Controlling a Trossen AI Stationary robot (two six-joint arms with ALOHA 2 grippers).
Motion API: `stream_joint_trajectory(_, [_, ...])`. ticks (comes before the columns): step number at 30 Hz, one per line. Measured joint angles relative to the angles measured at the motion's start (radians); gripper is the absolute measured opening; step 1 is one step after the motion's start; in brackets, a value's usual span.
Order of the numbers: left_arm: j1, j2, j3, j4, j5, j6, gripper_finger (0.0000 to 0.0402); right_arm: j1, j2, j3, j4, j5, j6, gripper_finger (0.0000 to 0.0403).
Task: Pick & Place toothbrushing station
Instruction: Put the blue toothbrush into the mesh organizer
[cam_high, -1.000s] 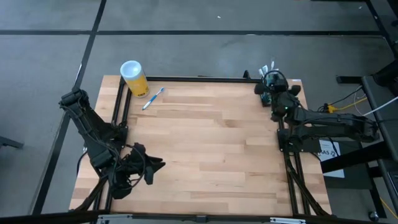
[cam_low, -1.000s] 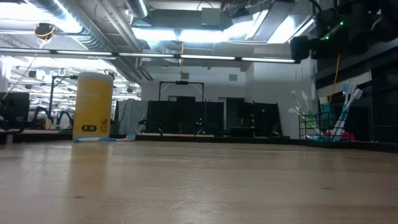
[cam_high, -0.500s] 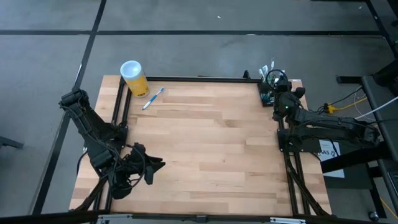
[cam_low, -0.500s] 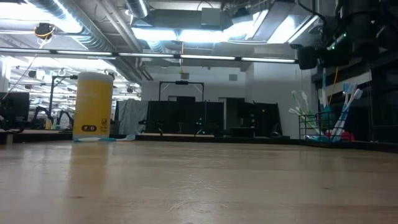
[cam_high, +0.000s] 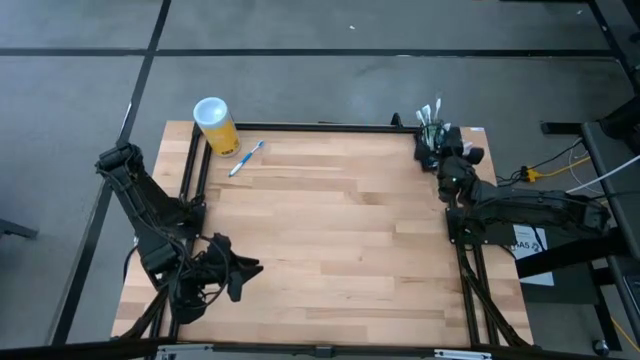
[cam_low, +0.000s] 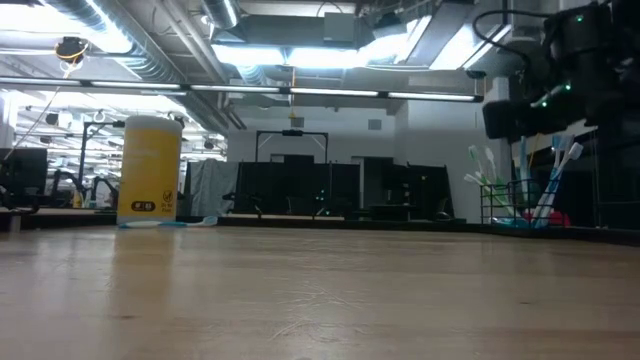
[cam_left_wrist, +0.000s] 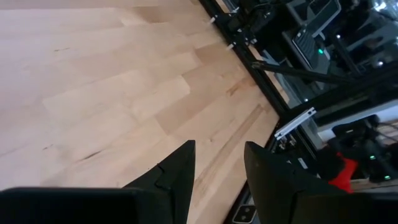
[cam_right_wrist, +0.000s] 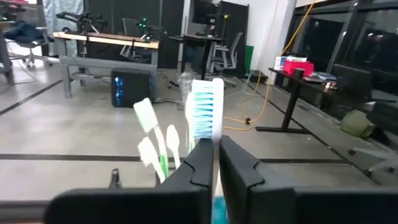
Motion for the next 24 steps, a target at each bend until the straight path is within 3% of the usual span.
stream_joint_trajectory(10, [-0.013,0.000,0.000,0.058,-0.006,0.043,0.0134,0.138,0.000,-0.017,-0.017,0.090,0.028,0.0119])
stream_joint_trajectory(17, [-0.013,0.000,0.000,0.119,-0.031,0.109,0.0134,0.225,-0.003,-0.017,-0.031,0.281,0.004,0.0125])
stream_joint_trajectory(24, [-0.014,-0.001,0.000,0.193,-0.052,0.168,0.0134,0.221,-0.047,-0.017,-0.031,0.299,-0.036,0.0125])
